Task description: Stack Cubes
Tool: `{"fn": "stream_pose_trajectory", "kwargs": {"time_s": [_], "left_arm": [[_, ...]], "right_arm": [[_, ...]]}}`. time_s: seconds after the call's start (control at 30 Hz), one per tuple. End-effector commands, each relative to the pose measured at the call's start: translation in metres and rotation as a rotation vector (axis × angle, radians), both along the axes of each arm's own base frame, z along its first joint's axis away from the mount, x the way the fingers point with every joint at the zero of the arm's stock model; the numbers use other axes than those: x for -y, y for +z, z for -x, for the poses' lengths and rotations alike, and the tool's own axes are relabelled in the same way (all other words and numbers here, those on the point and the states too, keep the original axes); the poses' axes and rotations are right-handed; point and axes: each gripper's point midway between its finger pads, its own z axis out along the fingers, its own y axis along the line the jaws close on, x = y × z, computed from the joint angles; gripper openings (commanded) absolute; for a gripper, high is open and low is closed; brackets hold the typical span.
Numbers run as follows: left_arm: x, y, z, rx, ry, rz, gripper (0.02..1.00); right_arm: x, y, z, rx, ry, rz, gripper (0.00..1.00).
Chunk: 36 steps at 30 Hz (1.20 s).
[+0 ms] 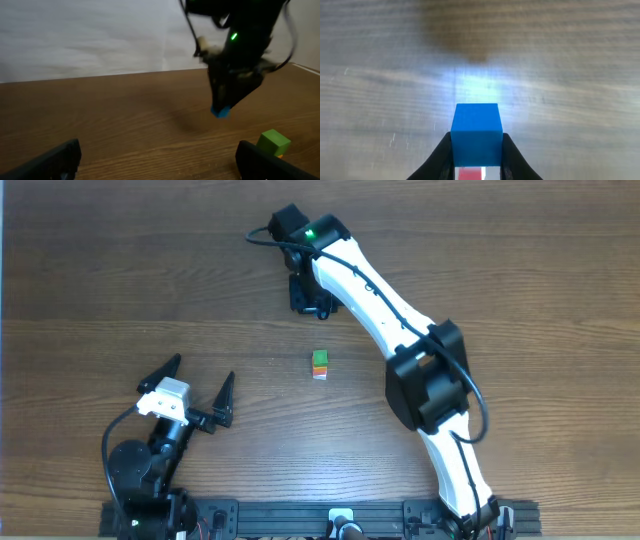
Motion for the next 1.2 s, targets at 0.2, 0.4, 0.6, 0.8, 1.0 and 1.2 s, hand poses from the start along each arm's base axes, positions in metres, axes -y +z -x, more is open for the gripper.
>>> {"fn": "stream_pose_trajectory", "kwargs": {"time_s": [0.2, 0.4, 0.6, 0.8, 1.0, 1.2], "left_arm": [[0.003, -0.001, 0.001, 0.004, -0.016, -0.011, 0.996], [0.003, -0.001, 0.001, 0.004, -0.016, -0.011, 0.998], [0.003, -0.001, 0.001, 0.004, -0.016, -0.011, 0.996], [0.003, -0.001, 0.001, 0.004, -0.016, -0.011, 0.998], [0.003, -0.001, 0.001, 0.004, -0.016, -0.011, 0.998], [0.003, -0.001, 0.001, 0.004, -0.016, -0.011, 0.998]], "right_arm": [[-0.002, 0.117, 0.063, 0.118, 0.044, -0.037, 0.047], [0.003, 0.092, 0.099, 0.021, 0.018, -0.027, 0.025], [0.003, 0.066, 0.112, -0.016, 0.002, -0.053, 0.018], [0.0, 0.059, 0.109, -0.006, 0.003, -0.062, 0.02], [0.001, 0.053, 0.11, -0.011, 0.003, -0.058, 0.016], [0.002, 0.049, 0.111, -0.016, -0.001, -0.054, 0.02]]}}
